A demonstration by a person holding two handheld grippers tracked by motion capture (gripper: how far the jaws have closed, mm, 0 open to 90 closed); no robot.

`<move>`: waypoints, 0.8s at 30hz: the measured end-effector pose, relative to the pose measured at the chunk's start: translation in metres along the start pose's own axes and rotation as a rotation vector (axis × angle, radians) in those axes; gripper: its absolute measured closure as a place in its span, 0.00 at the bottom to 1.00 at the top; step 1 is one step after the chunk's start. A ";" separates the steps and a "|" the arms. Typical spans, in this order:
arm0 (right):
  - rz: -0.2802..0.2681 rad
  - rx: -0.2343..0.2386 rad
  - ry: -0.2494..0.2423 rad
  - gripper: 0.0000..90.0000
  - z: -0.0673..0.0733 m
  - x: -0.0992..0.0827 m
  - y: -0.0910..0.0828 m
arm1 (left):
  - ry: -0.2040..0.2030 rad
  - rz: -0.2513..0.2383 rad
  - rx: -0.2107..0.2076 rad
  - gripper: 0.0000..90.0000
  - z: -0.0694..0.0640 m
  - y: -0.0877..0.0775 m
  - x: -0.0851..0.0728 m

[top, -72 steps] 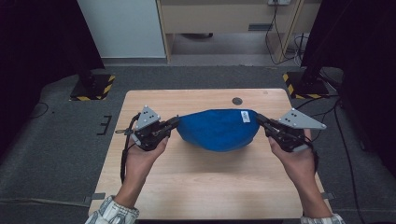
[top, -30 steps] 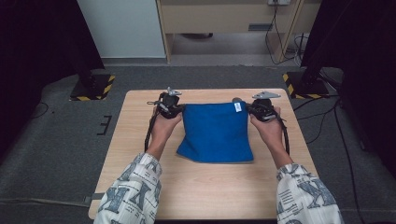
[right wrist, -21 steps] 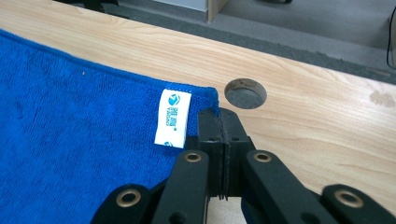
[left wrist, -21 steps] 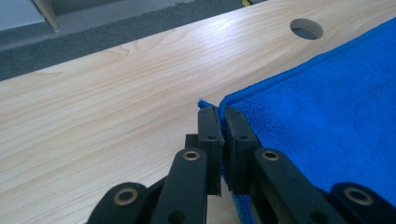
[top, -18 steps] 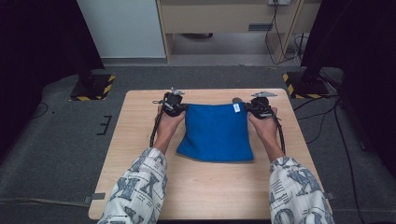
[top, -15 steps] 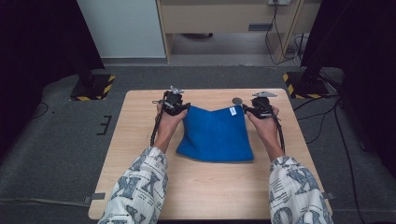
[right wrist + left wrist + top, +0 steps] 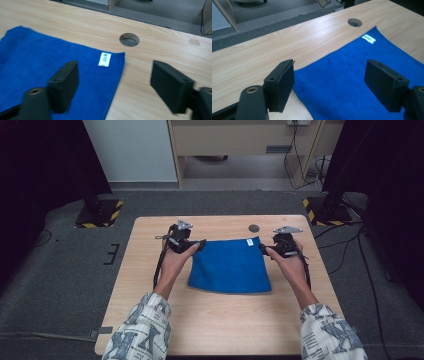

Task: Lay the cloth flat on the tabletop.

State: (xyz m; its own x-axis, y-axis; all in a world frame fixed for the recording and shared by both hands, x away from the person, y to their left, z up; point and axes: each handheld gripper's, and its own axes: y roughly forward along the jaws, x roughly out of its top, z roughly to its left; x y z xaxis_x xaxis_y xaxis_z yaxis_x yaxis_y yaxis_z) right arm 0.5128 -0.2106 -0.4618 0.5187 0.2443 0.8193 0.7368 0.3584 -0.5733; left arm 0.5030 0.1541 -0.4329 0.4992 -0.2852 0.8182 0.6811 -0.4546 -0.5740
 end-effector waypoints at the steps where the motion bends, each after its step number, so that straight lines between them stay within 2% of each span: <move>1: 0.000 0.007 0.000 0.34 0.002 -0.001 -0.004 | -0.006 -0.009 -0.013 0.24 -0.001 -0.004 -0.004; 3: -0.004 0.025 -0.006 0.41 0.006 -0.006 -0.011 | -0.012 -0.021 -0.031 0.23 -0.003 -0.012 -0.014; 6: -0.008 0.043 -0.022 0.49 0.013 -0.015 -0.020 | 0.006 -0.032 -0.024 0.23 -0.006 -0.023 -0.029; 12: -0.033 0.077 -0.030 0.57 0.024 -0.036 -0.035 | 0.017 -0.057 -0.057 0.20 -0.009 -0.039 -0.053; 16: -0.031 0.090 -0.030 0.62 0.023 -0.048 -0.045 | 0.051 -0.054 -0.051 0.21 -0.014 -0.047 -0.065; 24: -0.008 0.108 -0.027 0.70 0.020 -0.076 -0.064 | 0.050 -0.050 -0.069 0.27 -0.019 -0.058 -0.092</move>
State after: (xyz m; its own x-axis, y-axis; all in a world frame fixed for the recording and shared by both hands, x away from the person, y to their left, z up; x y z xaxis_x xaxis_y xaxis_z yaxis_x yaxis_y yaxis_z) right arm 0.4177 -0.2336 -0.4876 0.5003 0.2645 0.8245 0.6890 0.4551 -0.5641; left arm 0.4076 0.1910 -0.4737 0.4369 -0.3011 0.8476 0.6655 -0.5257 -0.5298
